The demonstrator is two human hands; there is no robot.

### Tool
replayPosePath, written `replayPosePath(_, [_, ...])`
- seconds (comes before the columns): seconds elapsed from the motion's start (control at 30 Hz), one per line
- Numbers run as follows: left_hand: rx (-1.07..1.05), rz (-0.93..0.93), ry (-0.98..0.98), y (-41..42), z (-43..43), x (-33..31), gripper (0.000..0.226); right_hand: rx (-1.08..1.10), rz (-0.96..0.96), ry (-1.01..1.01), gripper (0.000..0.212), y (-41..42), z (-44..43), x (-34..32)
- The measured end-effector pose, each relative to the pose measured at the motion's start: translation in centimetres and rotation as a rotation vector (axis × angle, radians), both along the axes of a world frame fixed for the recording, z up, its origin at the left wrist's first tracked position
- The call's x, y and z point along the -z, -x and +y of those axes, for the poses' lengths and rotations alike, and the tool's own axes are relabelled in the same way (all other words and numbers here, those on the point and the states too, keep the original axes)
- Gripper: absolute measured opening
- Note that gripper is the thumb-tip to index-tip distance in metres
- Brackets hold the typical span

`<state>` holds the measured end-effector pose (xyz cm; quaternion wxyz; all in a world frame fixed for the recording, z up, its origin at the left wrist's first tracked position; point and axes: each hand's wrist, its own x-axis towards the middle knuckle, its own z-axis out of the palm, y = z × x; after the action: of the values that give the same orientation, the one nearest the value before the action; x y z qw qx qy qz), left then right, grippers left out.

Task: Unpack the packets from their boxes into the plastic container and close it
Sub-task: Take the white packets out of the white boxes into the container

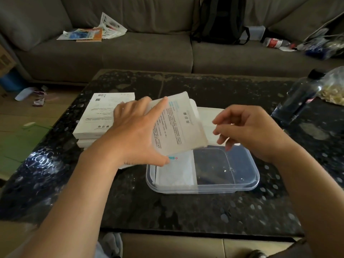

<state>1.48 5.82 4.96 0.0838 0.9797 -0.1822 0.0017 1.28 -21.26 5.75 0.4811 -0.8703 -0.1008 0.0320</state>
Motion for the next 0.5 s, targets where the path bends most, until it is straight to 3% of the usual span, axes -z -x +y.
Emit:
replayPosePath(0.23, [0.126,-0.098,-0.003,0.7,-2.1,0.8,0.133,0.069,0.108,-0.115,0.019,-0.4,0.7,1.7])
replayPosePath(0.5, [0.151,-0.112,-0.042,0.6,-3.4,1.5,0.132,0.122,0.068,0.027,0.027,-1.1,1.0,3.5])
